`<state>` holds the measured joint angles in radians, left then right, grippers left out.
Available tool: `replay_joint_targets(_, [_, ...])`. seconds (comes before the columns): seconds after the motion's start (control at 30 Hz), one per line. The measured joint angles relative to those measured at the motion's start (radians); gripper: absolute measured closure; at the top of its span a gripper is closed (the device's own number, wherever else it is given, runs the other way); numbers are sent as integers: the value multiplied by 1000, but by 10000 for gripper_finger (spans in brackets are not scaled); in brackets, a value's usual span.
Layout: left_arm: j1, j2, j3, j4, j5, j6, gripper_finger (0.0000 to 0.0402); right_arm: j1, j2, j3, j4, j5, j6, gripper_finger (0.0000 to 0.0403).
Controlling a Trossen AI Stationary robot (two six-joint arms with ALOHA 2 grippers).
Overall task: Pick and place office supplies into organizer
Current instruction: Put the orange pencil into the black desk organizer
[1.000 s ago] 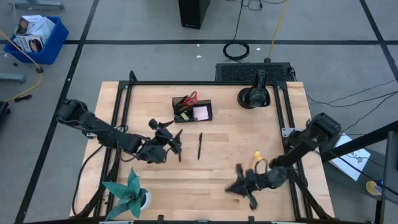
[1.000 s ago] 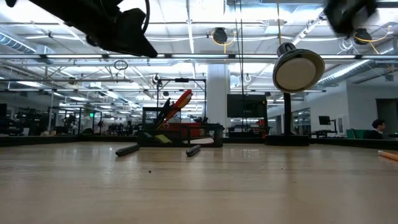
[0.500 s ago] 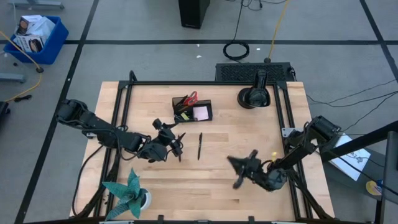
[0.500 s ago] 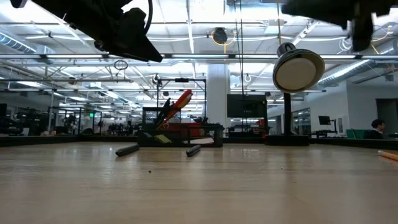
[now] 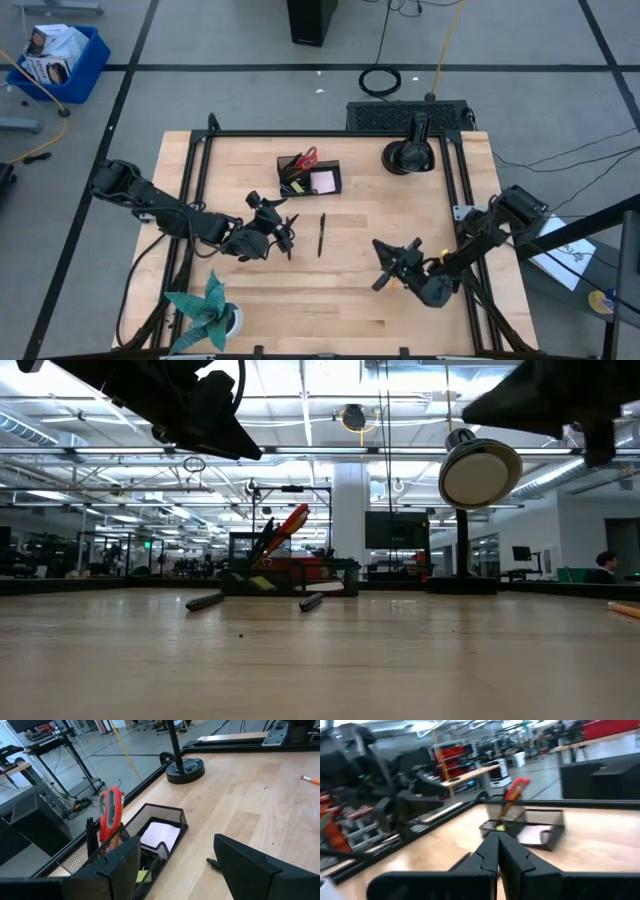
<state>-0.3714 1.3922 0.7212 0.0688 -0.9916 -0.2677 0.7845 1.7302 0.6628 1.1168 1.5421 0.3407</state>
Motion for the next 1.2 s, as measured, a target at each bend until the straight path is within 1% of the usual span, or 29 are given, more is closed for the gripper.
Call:
replay_joint_targets(0.03, [0, 0, 0, -1, 0, -4, 144, 11, 0, 0, -42, 26, 44, 403])
replay_joint_targets(0.13, [0, 0, 0, -2, 0, -17, 144, 48, 3, 0, -176, 26, 115, 403])
replay_joint_targets(0.27, [0, 0, 0, -11, 0, -23, 144, 87, 2, 0, -249, 27, 247, 403])
replay_joint_targets(0.33, [0, 0, 0, -12, 0, -23, 144, 98, 2, 0, -265, 23, 275, 403])
replay_joint_targets(0.37, [0, 0, 0, -12, 0, -23, 144, 104, 4, 0, -269, 5, 287, 403])
replay_joint_targets(0.43, [0, 0, 0, -14, 0, -23, 144, 117, 28, 1, -271, -69, 331, 403])
replay_joint_targets(0.53, [0, 0, 0, -14, 0, -24, 144, 136, 69, 0, -271, -239, 410, 403])
replay_joint_targets(0.57, [0, 0, 0, -14, 0, -25, 144, 145, 83, 1, -269, -278, 438, 403])
replay_joint_targets(0.67, [0, 0, 0, -14, 0, -31, 144, 185, 128, 1, -295, -305, 496, 403])
replay_joint_targets(0.77, [0, 0, 0, -14, 7, -33, 144, 223, 156, -5, -370, -311, 566, 403])
replay_joint_targets(0.83, [0, 0, 0, -13, 7, -36, 144, 236, 170, -20, -423, -307, 682, 403])
replay_joint_targets(0.87, [0, 0, 0, -13, 8, -41, 144, 239, 178, -29, -446, -335, 749, 403])
replay_joint_targets(0.93, [0, 0, 0, -13, 7, -52, 144, 244, 188, -43, -471, -483, 895, 403])
replay_joint_targets(1.0, [1, 0, 0, -13, 8, -56, 144, 247, 189, -51, -469, -536, 1008, 403])
replay_joint_targets(1.07, [1, 0, 0, -8, 8, -56, 144, 259, 192, -47, -443, -559, 1120, 403])
replay_joint_targets(1.1, [1, 0, 0, 0, 8, -56, 144, 266, 192, -46, -405, -584, 1136, 403])
replay_joint_targets(1.13, [4, 0, 0, 8, 8, -56, 144, 268, 190, -47, -343, -614, 1118, 403])
replay_joint_targets(1.17, [6, 0, 0, 12, 8, -56, 144, 270, 189, -47, -256, -658, 1055, 403])
replay_joint_targets(1.2, [8, 0, 0, 13, 8, -55, 144, 269, 179, -48, -155, -706, 952, 403])
